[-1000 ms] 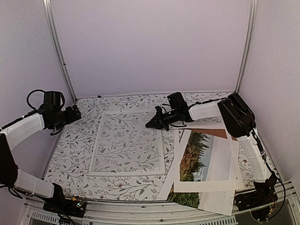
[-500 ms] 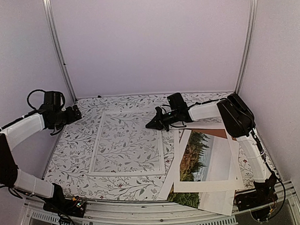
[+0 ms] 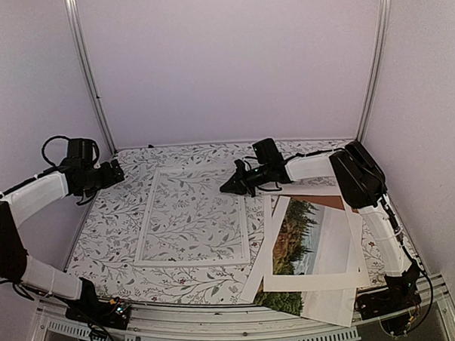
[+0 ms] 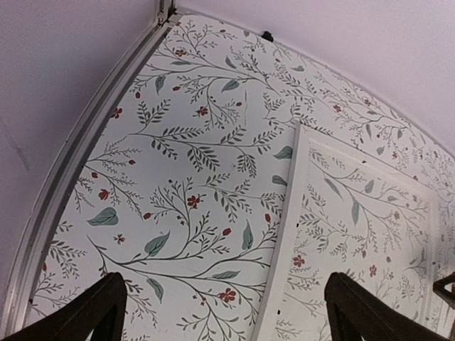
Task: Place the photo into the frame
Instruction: Place the glass panel at the frame body.
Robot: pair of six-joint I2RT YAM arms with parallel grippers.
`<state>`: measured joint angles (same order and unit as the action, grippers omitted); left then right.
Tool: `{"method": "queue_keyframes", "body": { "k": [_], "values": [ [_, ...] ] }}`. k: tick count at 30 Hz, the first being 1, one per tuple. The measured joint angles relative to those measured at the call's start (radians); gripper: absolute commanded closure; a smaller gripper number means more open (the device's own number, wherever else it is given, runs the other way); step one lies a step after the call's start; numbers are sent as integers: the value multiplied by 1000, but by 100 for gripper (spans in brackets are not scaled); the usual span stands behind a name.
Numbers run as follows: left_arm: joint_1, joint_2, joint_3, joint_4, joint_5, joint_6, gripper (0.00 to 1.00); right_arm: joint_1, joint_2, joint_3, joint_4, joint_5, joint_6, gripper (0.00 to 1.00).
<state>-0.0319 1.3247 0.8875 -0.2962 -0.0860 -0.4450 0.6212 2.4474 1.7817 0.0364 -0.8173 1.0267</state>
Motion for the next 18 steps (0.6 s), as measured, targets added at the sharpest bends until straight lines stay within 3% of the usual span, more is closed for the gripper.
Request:
{"method": "queue_keyframes", "body": {
  "k": [18],
  "values": [
    [-12,10,0,0,0,3,0,0,13,11,-30,10,-23,100]
  ]
}}
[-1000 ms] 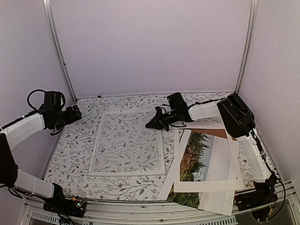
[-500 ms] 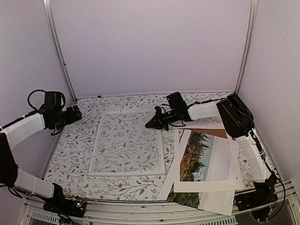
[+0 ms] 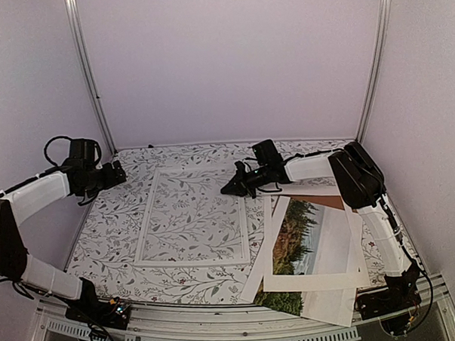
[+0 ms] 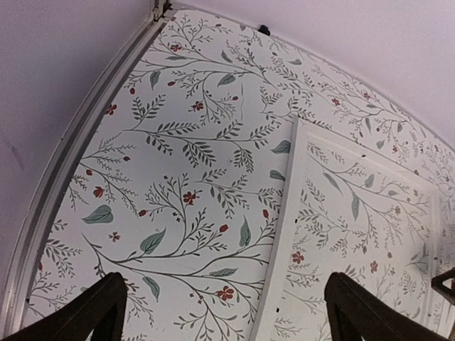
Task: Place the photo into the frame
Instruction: Place the glass panel at the frame body.
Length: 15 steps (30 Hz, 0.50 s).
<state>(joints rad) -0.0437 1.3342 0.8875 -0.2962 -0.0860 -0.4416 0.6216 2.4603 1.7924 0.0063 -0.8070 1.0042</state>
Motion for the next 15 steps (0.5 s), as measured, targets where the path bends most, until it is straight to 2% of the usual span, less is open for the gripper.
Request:
{"method": "queue_keyframes", "body": {
  "k": [15],
  "values": [
    [-6,3,0,0,0,0,0,0,1,30,-52,13,-30,100]
  ]
}}
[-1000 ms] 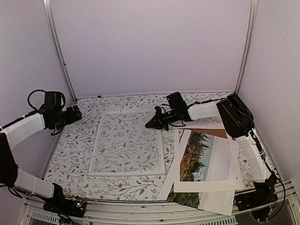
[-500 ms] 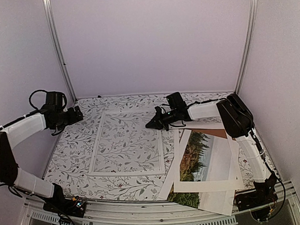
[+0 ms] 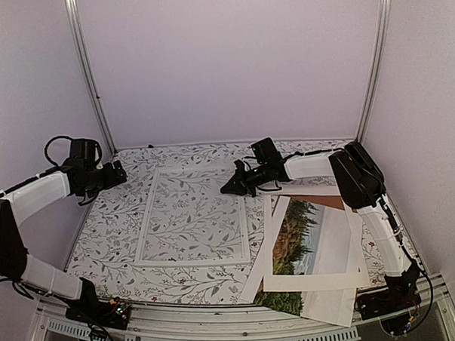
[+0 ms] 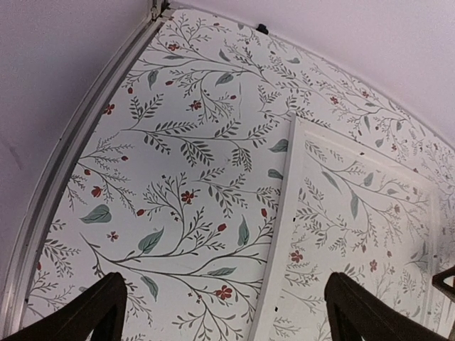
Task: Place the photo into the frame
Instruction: Place the glass panel at the frame body.
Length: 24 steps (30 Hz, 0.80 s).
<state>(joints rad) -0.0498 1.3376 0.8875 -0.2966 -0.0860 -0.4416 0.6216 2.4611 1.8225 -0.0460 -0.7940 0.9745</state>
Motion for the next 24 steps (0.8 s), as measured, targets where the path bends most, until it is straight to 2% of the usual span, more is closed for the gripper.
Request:
{"method": "queue_keyframes", "body": {
  "k": [24],
  "values": [
    [-5,0,0,0,0,1,0,0,17,37,-44,8,-31,100]
  ]
}}
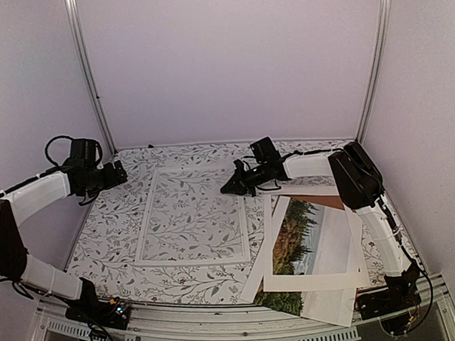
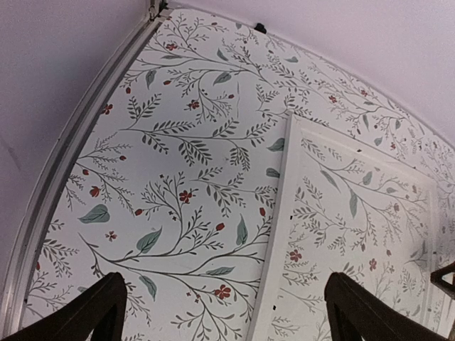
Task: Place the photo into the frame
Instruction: Place the glass panel at the frame body.
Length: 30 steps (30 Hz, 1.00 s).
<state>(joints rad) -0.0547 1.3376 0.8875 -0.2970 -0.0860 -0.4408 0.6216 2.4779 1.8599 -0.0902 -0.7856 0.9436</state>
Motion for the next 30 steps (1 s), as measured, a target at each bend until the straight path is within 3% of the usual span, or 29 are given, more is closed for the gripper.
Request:
{"method": "queue_keyframes", "body": {
  "k": [30],
  "values": [
    [-4,0,0,0,0,2,0,0,14,48,-37,2,-24,99]
  ]
}}
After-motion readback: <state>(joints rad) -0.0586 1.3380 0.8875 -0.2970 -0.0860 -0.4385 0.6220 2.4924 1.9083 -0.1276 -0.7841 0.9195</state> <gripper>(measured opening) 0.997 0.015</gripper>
